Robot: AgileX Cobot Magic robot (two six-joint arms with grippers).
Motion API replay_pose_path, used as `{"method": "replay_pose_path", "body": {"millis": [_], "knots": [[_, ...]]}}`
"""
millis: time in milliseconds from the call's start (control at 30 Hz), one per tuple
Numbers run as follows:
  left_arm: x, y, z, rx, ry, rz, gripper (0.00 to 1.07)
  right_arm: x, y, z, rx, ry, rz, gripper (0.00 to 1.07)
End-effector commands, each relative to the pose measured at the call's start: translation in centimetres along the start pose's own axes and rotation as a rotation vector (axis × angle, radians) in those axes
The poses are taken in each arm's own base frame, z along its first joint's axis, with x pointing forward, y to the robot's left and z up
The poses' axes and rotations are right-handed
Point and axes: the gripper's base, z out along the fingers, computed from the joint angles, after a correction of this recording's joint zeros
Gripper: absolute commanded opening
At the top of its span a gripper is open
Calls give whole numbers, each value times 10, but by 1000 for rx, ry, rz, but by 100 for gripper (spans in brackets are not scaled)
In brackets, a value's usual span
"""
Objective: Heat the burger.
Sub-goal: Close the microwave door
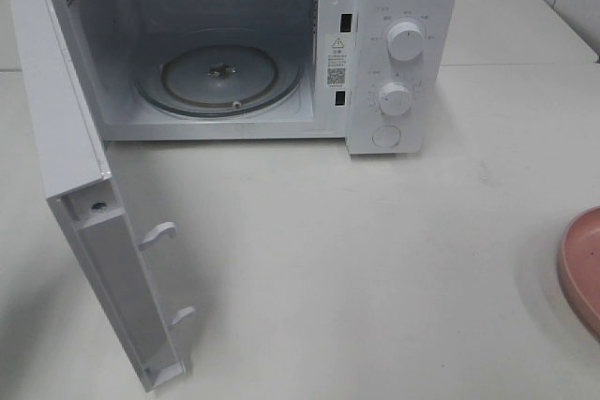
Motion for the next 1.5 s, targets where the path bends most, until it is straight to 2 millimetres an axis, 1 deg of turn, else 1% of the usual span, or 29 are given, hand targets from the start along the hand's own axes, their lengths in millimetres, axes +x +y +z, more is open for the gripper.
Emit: {"method": "replay_pose_path", "body": {"millis": [33, 67, 133, 200, 300, 367, 467, 533, 567, 633, 667, 700, 733, 800, 900, 967, 1067, 1133, 1167, 1233, 1267, 1300, 1367, 1400, 1467, 1500], "knots": [[-2, -7, 7, 52, -15, 12, 0, 1, 0, -3, -1, -38, -4, 76], [0, -12, 12, 82, -12, 15, 0, 1, 0, -3, -1, -38, -4, 76], [0, -14, 15, 95, -14, 16, 0, 1, 0, -3, -1, -38, -4, 76], [-3, -23, 24, 142, -30, 22, 0, 1, 0, -3, -1, -38, -4, 76], [-3, -25, 27, 153, -29, 24, 0, 1, 0, -3, -1, -38, -4, 76], [-8, -30, 40, 181, -32, 27, 0, 1, 0, -3, -1, -38, -4, 76], [-9, -31, 44, 186, -33, 27, 0, 1, 0, -3, -1, -38, -4, 76], [-15, -37, 57, 207, -39, 27, 0, 1, 0, -3, -1, -38, -4, 76], [-15, -37, 57, 207, -39, 27, 0, 1, 0, -3, -1, -38, -4, 76], [-20, -44, 69, 224, -42, 22, 0, 1, 0, -3, -1, -38, -4, 76], [-20, -44, 69, 224, -42, 22, 0, 1, 0, -3, -1, -38, -4, 76], [-24, -48, 77, 230, -50, 10, 0, 1, 0, -3, -1, -38, -4, 76], [-24, -48, 77, 230, -50, 10, 0, 1, 0, -3, -1, -38, -4, 76], [-29, -56, 89, 233, -55, -9, 0, 1, 0, -3, -1, -38, -4, 76], [-29, -58, 93, 234, -54, -15, 0, 1, 0, -3, -1, -38, -4, 76], [-36, -69, 110, 228, -66, -47, 0, 1, 0, -3, -1, -38, -4, 76], [-37, -72, 115, 226, -66, -50, 0, 1, 0, -3, -1, -38, -4, 76], [-42, -87, 129, 236, -74, -43, 0, 1, 0, -3, -1, -38, -4, 76], [-42, -87, 129, 236, -74, -43, 0, 1, 0, -3, -1, -38, -4, 76], [-44, -96, 141, 231, -79, -54, 0, 1, 0, -3, -1, -38, -4, 76], [-44, -96, 141, 231, -79, -54, 0, 1, 0, -3, -1, -38, -4, 76], [-44, -101, 148, 220, -74, -70, 0, 1, 0, -3, -1, -38, -4, 76], [-45, -103, 151, 212, -69, -83, 0, 1, 0, -3, -1, -38, -4, 76], [-45, -109, 159, 209, -59, -98, 0, 1, 0, -3, -1, -38, -4, 76], [-46, -113, 162, 211, -56, -103, 0, 1, 0, -3, -1, -38, -4, 76], [-49, -119, 169, 218, -58, -111, 0, 1, 0, -3, -1, -38, -4, 76]]}}
